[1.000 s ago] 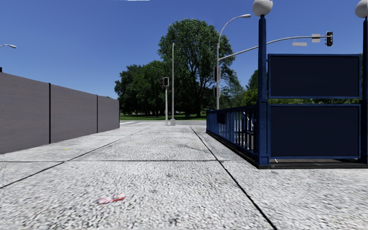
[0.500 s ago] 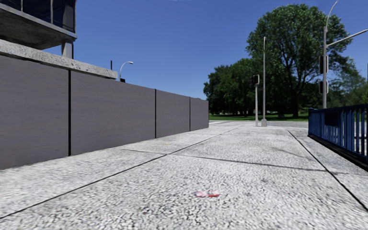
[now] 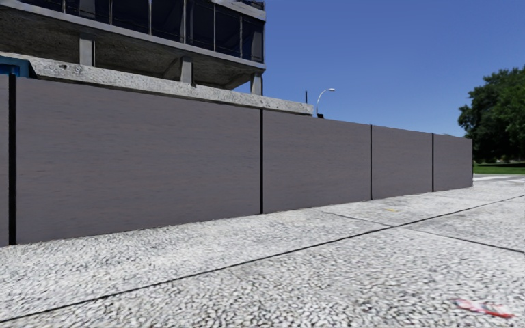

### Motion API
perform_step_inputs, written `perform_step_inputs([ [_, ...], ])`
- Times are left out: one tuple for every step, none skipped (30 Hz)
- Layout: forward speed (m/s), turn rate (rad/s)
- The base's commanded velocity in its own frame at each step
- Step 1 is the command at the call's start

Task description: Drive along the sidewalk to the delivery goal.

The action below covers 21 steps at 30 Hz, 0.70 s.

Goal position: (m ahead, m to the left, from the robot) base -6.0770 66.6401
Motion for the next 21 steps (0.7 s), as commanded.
perform_step_inputs([
  [0.00,1.20],
  [0.00,1.20],
  [0.00,1.20],
  [0.00,1.20],
  [0.00,1.20],
  [0.00,1.20],
  [0.00,1.20],
  [0.00,1.20],
  [0.00,1.20],
  [0.00,1.20],
  [0.00,1.20],
  [0.00,1.20],
  [0.00,1.20],
  [0.00,1.20],
  [0.00,1.20],
  [0.00,1.20],
  [0.00,1.20],
  [0.00,1.20],
  [0.00,1.20],
  [0.00,1.20],
  [0.00,1.20],
])
